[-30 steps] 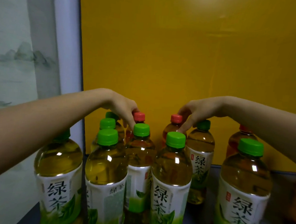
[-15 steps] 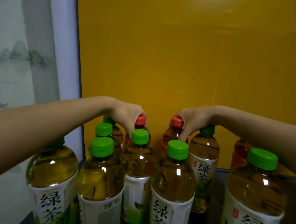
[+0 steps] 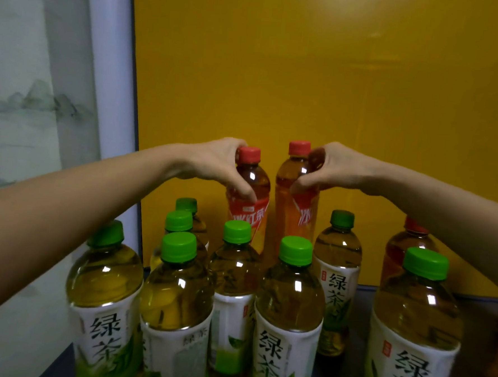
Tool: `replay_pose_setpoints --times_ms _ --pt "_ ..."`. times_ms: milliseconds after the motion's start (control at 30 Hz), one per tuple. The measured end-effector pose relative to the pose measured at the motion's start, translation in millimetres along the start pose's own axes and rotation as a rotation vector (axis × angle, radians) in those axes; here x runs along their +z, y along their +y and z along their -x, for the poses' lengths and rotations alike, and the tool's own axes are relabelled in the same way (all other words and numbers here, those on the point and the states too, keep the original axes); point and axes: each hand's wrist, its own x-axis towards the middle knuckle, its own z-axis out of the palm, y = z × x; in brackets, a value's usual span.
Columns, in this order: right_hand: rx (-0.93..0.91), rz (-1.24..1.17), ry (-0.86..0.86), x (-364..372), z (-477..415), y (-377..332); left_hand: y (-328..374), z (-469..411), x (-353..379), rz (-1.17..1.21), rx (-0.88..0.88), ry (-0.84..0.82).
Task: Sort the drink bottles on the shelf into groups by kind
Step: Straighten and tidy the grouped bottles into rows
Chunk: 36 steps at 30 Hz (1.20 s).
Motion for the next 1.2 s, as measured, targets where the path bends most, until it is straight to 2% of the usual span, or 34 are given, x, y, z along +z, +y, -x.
replay_pose_setpoints --times_ms 167,267,367,600,767,1000,1200 --pt "-0.085 -0.169 0.28 -9 14 -17 12 12 -7 0.246 0.115 0.271" --pt "-0.16 -0.218 0.461 -13 27 -27 21 20 -6 0.279 0.198 0.431" --pt "-0.234 -0.208 0.575 -17 46 -37 33 35 -3 0.321 0.331 0.51" --pt "-0.331 -0.242 0.766 -26 97 -66 65 63 -8 0.4 0.538 0.594" --pt "-0.384 -0.173 0.877 -40 138 -83 95 78 -10 0.432 0.633 0.598" --pt "-0.438 -0.088 0.899 -69 204 -90 152 90 8 0.431 0.72 0.536" --pt "-0.389 -0.105 0.892 -105 260 -66 212 95 50 0.38 0.731 0.508"
